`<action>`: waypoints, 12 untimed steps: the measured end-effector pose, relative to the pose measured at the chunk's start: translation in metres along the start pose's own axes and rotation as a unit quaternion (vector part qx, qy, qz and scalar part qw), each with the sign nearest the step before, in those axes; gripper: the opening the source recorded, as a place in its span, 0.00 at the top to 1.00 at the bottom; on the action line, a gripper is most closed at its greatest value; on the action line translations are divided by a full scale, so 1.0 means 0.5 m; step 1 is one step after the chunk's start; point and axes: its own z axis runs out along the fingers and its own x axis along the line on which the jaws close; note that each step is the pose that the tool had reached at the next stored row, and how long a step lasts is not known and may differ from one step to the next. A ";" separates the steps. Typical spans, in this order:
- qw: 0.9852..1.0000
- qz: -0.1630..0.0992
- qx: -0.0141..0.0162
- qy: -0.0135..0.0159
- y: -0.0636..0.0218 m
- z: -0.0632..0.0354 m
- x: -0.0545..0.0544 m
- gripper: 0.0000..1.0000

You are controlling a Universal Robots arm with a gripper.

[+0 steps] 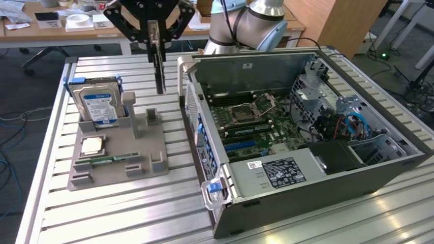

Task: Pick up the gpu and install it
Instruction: 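Pick up the gpu and move the gpu toward the slot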

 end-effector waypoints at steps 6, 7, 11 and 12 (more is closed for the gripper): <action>1.000 0.000 0.000 0.000 0.001 0.000 -0.013 0.74; 1.000 0.000 0.000 0.000 0.001 0.000 -0.015 0.74; 1.000 0.000 0.000 0.000 0.001 0.001 -0.025 0.74; 1.000 0.000 0.000 0.000 0.001 0.001 -0.028 0.74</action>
